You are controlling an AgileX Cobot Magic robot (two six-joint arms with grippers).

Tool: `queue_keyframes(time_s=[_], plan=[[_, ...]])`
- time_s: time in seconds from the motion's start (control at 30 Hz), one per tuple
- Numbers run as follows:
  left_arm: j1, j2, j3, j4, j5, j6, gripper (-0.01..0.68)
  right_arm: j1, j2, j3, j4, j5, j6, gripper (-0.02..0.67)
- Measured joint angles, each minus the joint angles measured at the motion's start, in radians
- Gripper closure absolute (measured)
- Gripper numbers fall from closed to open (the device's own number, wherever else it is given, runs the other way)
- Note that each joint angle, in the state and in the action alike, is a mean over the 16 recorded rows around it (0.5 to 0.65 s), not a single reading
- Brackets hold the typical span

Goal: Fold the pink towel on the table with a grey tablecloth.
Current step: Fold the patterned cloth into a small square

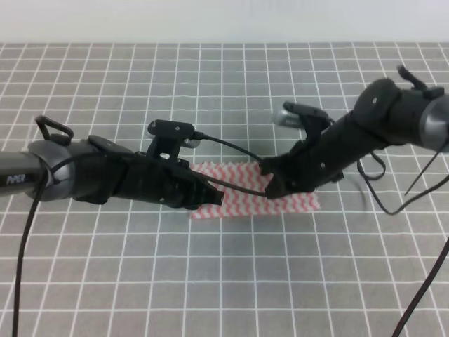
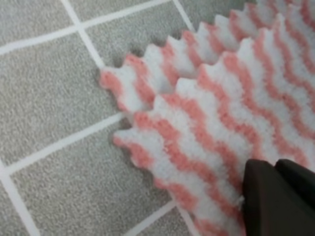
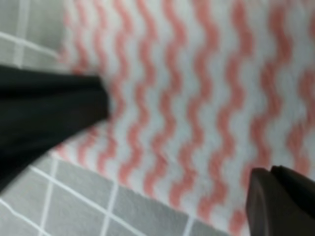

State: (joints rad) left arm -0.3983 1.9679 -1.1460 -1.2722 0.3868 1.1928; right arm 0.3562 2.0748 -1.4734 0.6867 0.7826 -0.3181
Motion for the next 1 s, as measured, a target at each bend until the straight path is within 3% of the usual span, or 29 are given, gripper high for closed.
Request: queue_keyframes(time_s=[0.27,0.47,0.8,1.0], plan=[[0.000,0.014,-0.004,-0.006,-0.011,0.000,0.640,-0.019,0.003,-0.082,-0.124,0.057,0.095,0.643],[0.000,0.015,-0.006,-0.006,-0.010,0.000,0.640,-0.055,0.003,-0.114,-0.198,0.098,0.178,0.563],[0.000,0.016,-0.007,-0.006,0.007,0.000,0.640,-0.100,0.011,-0.123,-0.217,0.145,0.231,0.433],[0.000,0.016,-0.007,-0.006,0.015,-0.001,0.641,-0.100,0.025,-0.123,-0.217,0.153,0.232,0.421]])
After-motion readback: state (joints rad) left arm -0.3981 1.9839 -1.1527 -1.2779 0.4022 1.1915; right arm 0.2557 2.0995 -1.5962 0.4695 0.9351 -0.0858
